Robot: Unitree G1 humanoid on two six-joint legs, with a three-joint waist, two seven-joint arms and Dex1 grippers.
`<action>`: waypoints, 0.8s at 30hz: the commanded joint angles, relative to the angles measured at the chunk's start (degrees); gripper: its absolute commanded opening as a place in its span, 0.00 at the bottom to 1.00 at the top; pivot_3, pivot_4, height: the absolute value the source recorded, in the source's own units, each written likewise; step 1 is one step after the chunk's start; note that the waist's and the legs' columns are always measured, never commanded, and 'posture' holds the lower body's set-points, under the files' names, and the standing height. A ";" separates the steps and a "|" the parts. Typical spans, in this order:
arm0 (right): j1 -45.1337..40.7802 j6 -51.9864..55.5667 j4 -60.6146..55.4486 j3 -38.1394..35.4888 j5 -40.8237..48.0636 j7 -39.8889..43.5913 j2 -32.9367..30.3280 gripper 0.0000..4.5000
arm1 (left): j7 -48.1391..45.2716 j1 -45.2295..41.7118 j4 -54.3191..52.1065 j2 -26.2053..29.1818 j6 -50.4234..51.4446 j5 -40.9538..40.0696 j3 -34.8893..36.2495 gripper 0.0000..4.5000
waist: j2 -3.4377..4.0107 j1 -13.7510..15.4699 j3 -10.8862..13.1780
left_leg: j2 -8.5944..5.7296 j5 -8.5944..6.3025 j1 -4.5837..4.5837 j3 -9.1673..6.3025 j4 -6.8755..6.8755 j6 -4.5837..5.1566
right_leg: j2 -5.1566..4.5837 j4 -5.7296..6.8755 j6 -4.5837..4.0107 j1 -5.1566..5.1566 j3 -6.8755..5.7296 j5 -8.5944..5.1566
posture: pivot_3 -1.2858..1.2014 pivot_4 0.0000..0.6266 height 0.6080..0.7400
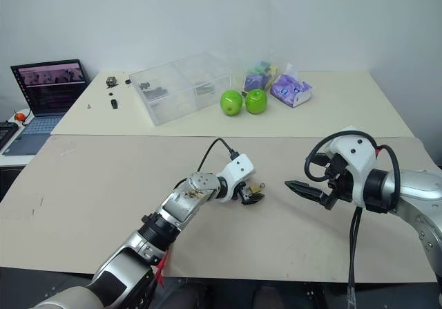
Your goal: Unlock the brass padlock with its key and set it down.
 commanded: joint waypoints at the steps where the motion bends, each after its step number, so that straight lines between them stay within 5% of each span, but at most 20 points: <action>1: -0.87 -0.64 -0.94 -1.21 -0.12 -0.58 -0.74 1.00 | -0.93 0.28 -1.02 -0.25 0.89 -0.21 -0.38 0.86 | 0.00 0.01 0.00 | 0.00 0.00 0.00 0.00 0.00 0.00 | 0.00 0.00 0.00 0.00 0.00 0.00 | 0.52 0.24 1.00; 10: -1.01 -0.62 -0.91 -1.42 -0.17 -0.40 -1.18 1.00 | -1.38 0.41 -0.48 -0.83 1.98 -0.44 0.21 0.19 | 0.00 0.02 0.00 | 0.00 0.00 0.02 0.00 0.01 0.00 | 0.00 0.00 0.00 0.01 0.00 0.00 | 0.52 0.24 1.00; 19: -1.41 -1.09 -0.82 -0.27 -0.17 -0.04 -1.29 1.00 | -3.25 -0.63 -0.66 0.52 -1.11 -1.22 1.94 0.19 | 0.00 0.02 0.00 | 0.00 0.00 0.01 0.01 0.01 0.00 | 0.00 0.00 0.00 0.01 0.00 0.00 | 0.52 0.24 1.00; 24: -4.25 -3.86 -0.64 4.10 -1.28 1.58 -1.18 1.00 | -17.73 -4.62 -1.61 9.59 -5.36 -6.45 5.00 0.19 | 0.02 -0.98 0.00 | 0.04 0.00 0.00 0.02 -0.01 0.00 | 0.03 0.03 -0.01 -0.06 0.00 0.00 | 0.52 0.24 1.00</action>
